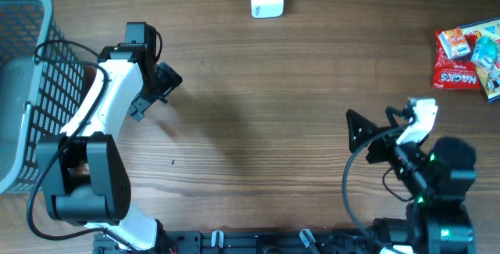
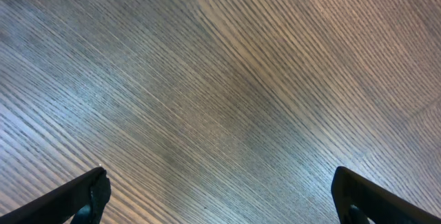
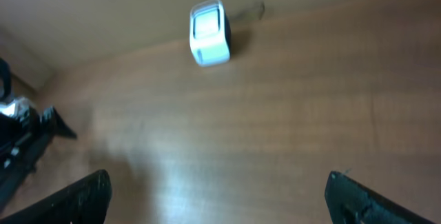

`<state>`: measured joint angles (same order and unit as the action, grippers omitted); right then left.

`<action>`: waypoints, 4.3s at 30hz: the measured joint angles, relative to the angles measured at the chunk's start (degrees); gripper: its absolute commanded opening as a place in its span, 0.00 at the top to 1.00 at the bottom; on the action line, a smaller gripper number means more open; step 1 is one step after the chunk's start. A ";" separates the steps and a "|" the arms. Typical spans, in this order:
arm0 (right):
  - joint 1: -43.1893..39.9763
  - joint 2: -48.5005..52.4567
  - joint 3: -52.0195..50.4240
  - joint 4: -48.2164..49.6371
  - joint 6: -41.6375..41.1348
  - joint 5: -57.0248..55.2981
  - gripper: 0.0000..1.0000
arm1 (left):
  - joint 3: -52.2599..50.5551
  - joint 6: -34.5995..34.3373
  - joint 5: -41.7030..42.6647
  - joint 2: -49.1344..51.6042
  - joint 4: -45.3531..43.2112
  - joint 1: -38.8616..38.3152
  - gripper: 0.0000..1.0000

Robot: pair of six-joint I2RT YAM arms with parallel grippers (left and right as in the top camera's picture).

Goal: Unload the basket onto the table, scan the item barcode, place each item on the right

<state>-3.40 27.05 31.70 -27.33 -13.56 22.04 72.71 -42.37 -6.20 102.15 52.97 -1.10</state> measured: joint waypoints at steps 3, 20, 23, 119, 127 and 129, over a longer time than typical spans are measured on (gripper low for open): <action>0.00 -9.51 -12.92 13.44 -0.74 0.02 0.00 | 0.00 0.00 0.02 0.00 0.04 0.00 0.00; 0.00 -26.01 -31.26 28.59 4.59 -2.29 0.00 | 0.00 0.00 0.02 0.00 0.00 0.00 0.00; -0.28 -26.01 -31.26 28.26 7.19 -5.38 0.01 | 0.00 0.00 0.02 0.00 0.00 0.00 0.00; -0.28 -26.38 -31.32 27.21 9.81 -17.86 0.00 | -71.97 28.70 6.75 -101.37 -48.68 0.85 0.00; -0.28 -26.38 -31.32 27.21 9.81 -17.86 0.00 | -71.97 35.91 6.75 -101.37 -48.68 1.14 0.00; -0.28 -26.38 -31.32 27.21 9.81 -17.86 0.00 | -71.97 36.17 6.75 -101.37 -48.68 1.14 0.00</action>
<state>-3.68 0.67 0.38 -0.12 -3.75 4.19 0.73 -6.20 0.56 0.78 4.29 0.03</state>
